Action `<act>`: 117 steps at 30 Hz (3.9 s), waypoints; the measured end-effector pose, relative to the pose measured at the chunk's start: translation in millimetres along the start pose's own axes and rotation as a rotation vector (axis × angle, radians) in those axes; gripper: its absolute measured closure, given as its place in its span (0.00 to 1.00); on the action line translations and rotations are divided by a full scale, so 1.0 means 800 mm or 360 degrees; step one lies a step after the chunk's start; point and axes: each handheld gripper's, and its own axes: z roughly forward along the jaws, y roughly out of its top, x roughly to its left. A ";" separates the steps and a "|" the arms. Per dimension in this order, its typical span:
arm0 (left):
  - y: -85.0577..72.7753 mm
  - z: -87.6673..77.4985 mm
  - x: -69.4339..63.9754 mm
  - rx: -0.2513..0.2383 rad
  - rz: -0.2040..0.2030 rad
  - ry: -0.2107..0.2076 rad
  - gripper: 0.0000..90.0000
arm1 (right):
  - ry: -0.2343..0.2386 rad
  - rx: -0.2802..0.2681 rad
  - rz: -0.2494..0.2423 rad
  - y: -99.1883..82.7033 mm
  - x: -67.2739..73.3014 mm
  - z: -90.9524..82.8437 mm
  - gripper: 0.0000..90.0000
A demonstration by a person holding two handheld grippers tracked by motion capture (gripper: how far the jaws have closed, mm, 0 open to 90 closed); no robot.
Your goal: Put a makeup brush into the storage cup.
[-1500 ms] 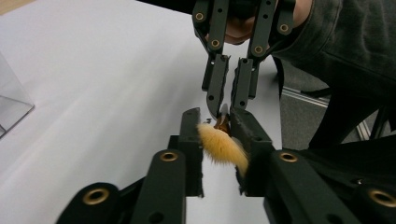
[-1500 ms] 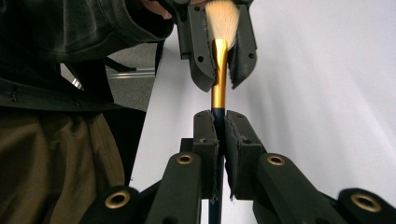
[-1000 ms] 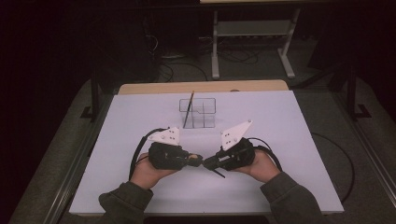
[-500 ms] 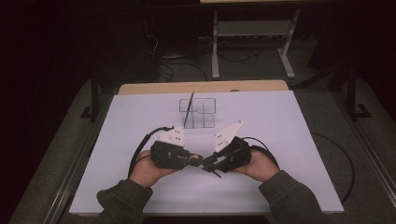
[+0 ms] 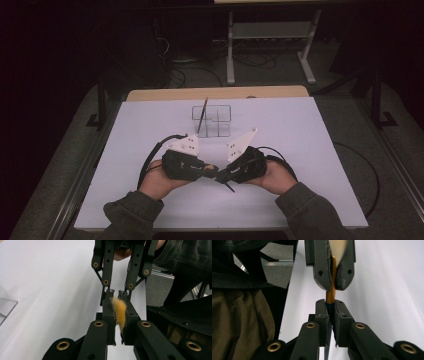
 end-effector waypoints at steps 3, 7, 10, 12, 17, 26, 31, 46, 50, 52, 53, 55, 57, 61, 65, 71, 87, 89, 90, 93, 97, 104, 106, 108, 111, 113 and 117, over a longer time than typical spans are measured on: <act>0.000 -0.002 -0.001 -0.0006 0.0009 0.0015 0.91 | 0.0020 -0.0030 0.0010 -0.001 -0.001 0.002 0.92; -0.002 -0.008 0.000 -0.0029 -0.0002 0.0053 0.82 | 0.0040 -0.0059 0.0051 -0.005 -0.004 0.003 0.92; -0.005 -0.017 0.003 -0.0048 -0.0009 0.0086 0.77 | 0.0045 -0.0070 0.0068 -0.008 -0.005 0.004 0.92; -0.008 -0.022 0.005 -0.0070 -0.0033 0.0109 0.73 | 0.0043 -0.0080 0.0082 -0.011 -0.007 0.003 0.92; -0.018 -0.035 0.009 -0.0106 -0.0079 0.0152 0.70 | 0.0045 -0.0136 0.0147 -0.018 -0.014 -0.002 0.92; -0.040 -0.054 0.014 -0.0154 -0.0151 0.0236 0.64 | 0.0003 -0.0186 0.0250 -0.028 -0.024 -0.014 0.92; -0.050 -0.059 0.015 -0.0160 -0.0185 0.0261 0.62 | -0.0017 -0.0210 0.0289 -0.032 -0.029 -0.019 0.92; -0.090 -0.062 0.016 -0.0140 -0.0251 0.0285 0.59 | -0.0089 -0.0272 0.0408 -0.042 -0.041 -0.038 0.92; -0.098 -0.064 0.015 -0.0138 -0.0261 0.0305 0.59 | -0.0083 -0.0277 0.0425 -0.044 -0.040 -0.039 0.92; -0.101 -0.066 0.014 -0.0139 -0.0268 0.0312 0.58 | -0.0084 -0.0276 0.0420 -0.044 -0.040 -0.040 0.92; -0.102 -0.067 0.014 -0.0148 -0.0280 0.0315 0.58 | -0.0087 -0.0279 0.0416 -0.044 -0.040 -0.040 0.92; -0.104 -0.069 0.014 -0.0153 -0.0269 0.0330 0.57 | -0.0092 -0.0280 0.0416 -0.044 -0.040 -0.042 0.92; -0.107 -0.069 0.012 -0.0160 -0.0289 0.0334 0.56 | -0.0106 -0.0283 0.0423 -0.045 -0.041 -0.043 0.92; -0.114 -0.069 0.011 -0.0152 -0.0291 0.0340 0.57 | -0.0112 -0.0293 0.0440 -0.047 -0.041 -0.046 0.92; -0.121 -0.069 0.010 -0.0176 -0.0314 0.0343 0.56 | -0.0122 -0.0299 0.0442 -0.048 -0.043 -0.049 0.92; -0.127 -0.066 0.009 -0.0180 -0.0322 0.0359 0.53 | -0.0136 -0.0301 0.0458 -0.049 -0.047 -0.054 0.92; -0.140 -0.069 0.010 -0.0168 -0.0345 0.0422 0.45 | -0.0198 -0.0310 0.0477 -0.042 -0.062 -0.074 0.92; -0.141 -0.069 0.010 -0.0159 -0.0341 0.0436 0.44 | -0.0203 -0.0304 0.0476 -0.040 -0.063 -0.076 0.92; -0.141 -0.069 0.009 -0.0160 -0.0343 0.0441 0.44 | -0.0215 -0.0308 0.0479 -0.039 -0.063 -0.077 0.92; -0.142 -0.069 0.009 -0.0169 -0.0347 0.0450 0.42 | -0.0220 -0.0312 0.0478 -0.035 -0.066 -0.081 0.92; -0.142 -0.069 0.010 -0.0150 -0.0337 0.0456 0.41 | -0.0230 -0.0311 0.0477 -0.029 -0.069 -0.085 0.92; -0.144 -0.070 0.010 -0.0136 -0.0327 0.0468 0.40 | -0.0238 -0.0316 0.0448 -0.016 -0.074 -0.088 0.92; -0.144 -0.071 0.010 -0.0136 -0.0331 0.0468 0.40 | -0.0235 -0.0319 0.0447 -0.013 -0.076 -0.089 0.92; -0.144 -0.071 0.010 -0.0138 -0.0335 0.0467 0.40 | -0.0238 -0.0323 0.0441 -0.009 -0.079 -0.089 0.92; -0.145 -0.072 0.011 -0.0138 -0.0333 0.0466 0.39 | -0.0235 -0.0316 0.0437 -0.002 -0.085 -0.089 0.92; -0.146 -0.072 0.011 -0.0139 -0.0339 0.0467 0.39 | -0.0234 -0.0315 0.0431 0.002 -0.089 -0.089 0.92; -0.147 -0.074 0.010 -0.0143 -0.0337 0.0469 0.38 | -0.0232 -0.0301 0.0416 0.011 -0.097 -0.088 0.92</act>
